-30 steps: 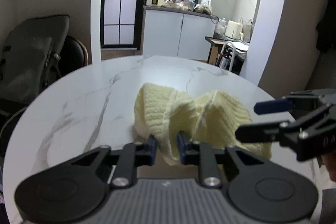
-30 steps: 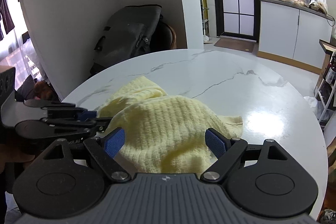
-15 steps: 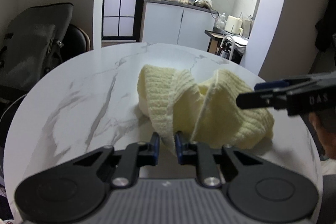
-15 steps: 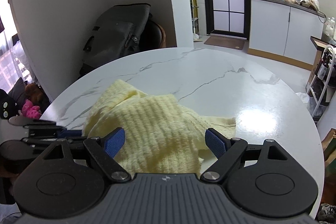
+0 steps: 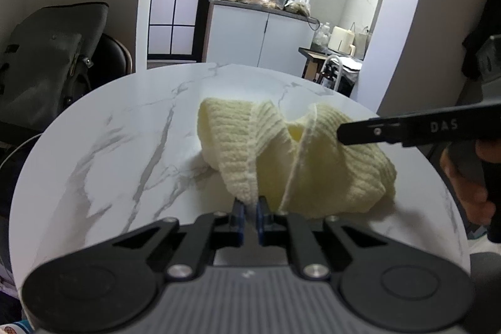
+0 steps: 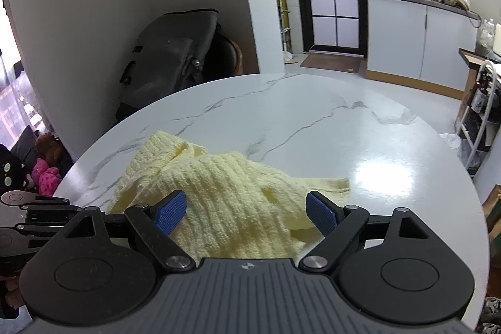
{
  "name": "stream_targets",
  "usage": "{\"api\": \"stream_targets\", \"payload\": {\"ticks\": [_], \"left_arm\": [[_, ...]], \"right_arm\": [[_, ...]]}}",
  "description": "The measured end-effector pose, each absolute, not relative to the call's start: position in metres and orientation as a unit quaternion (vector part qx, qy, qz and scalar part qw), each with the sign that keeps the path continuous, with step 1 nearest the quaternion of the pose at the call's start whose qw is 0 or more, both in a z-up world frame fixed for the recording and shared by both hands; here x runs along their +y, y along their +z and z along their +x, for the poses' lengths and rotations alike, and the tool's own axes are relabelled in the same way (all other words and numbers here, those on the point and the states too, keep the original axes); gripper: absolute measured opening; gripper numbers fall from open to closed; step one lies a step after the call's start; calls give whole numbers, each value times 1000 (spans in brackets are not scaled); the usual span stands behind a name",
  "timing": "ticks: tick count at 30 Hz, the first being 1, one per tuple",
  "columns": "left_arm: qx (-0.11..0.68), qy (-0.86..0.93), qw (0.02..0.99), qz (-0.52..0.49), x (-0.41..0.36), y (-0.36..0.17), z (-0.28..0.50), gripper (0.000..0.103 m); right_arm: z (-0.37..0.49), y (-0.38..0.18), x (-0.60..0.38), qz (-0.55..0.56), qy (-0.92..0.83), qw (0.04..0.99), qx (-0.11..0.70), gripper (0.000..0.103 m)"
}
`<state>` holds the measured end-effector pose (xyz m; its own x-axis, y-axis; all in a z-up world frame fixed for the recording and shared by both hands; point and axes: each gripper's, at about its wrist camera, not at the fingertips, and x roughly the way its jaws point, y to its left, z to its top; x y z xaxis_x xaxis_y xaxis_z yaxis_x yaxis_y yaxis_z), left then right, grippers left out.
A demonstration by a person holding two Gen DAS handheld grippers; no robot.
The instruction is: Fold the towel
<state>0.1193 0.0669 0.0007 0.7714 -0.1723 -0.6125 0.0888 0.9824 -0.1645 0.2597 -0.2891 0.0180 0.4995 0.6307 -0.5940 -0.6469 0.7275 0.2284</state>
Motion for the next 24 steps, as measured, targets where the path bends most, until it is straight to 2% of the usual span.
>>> {"api": "stream_targets", "payload": {"ticks": [1,2,4,6,11,20,21,23,24], "left_arm": [[331,-69,939,-63,67,1,119,8],[331,-68,939,-62,67,1,118,8],[330,-66,940,-62,68,2,116,8],[328,-63,940,-62,68,3,113,8],[323,-59,942,-63,69,8,107,6],[320,-45,944,-61,71,13,98,6],[321,-41,944,-62,72,13,97,6],[322,-40,944,-61,73,13,96,6],[323,-40,943,-60,73,12,95,6]], "right_arm": [[260,18,-286,-18,375,864,334,70],[260,18,-285,-20,378,863,334,62],[258,20,-285,-24,382,864,329,35],[256,21,-287,-28,385,865,320,23],[249,29,-295,-21,389,872,296,10],[246,33,-295,-27,406,865,294,9],[246,32,-293,-32,407,863,297,13],[247,29,-287,-45,391,866,307,30],[248,28,-285,-48,384,868,311,52]]}}
